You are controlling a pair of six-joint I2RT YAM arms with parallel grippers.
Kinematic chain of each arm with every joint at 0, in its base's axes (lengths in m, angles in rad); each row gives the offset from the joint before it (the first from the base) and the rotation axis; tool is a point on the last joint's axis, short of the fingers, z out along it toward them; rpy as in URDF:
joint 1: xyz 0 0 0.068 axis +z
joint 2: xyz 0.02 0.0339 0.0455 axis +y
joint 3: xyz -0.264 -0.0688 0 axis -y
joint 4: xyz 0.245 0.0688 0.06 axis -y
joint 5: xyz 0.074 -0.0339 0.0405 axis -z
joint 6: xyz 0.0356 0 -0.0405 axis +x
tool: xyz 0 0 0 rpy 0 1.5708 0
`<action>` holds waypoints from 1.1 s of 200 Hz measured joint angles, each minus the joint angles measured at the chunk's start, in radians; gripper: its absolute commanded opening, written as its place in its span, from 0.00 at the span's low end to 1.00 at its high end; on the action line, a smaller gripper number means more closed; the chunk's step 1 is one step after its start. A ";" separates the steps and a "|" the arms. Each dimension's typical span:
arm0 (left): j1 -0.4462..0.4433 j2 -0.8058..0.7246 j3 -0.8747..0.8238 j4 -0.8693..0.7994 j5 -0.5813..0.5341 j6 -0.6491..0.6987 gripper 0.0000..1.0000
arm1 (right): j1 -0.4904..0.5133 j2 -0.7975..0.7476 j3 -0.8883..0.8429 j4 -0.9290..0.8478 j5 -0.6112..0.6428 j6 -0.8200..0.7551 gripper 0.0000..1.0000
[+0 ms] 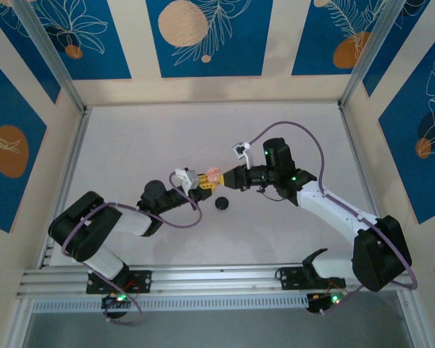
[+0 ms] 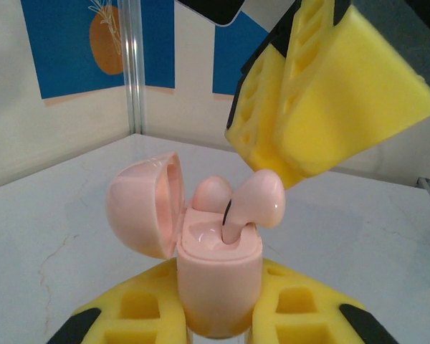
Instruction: Insert the wireless bluetooth earbuds into the charging case
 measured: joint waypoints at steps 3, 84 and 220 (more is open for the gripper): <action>0.000 0.000 0.000 0.000 0.000 0.000 0.09 | 0.000 0.001 0.000 0.000 -0.002 0.000 0.17; 0.000 0.000 0.000 -0.001 -0.015 0.000 0.10 | 0.002 0.030 0.028 0.000 -0.017 0.000 0.14; -0.001 -0.016 0.000 -0.003 -0.014 0.001 0.10 | 0.035 0.051 0.062 0.000 0.007 -0.002 0.16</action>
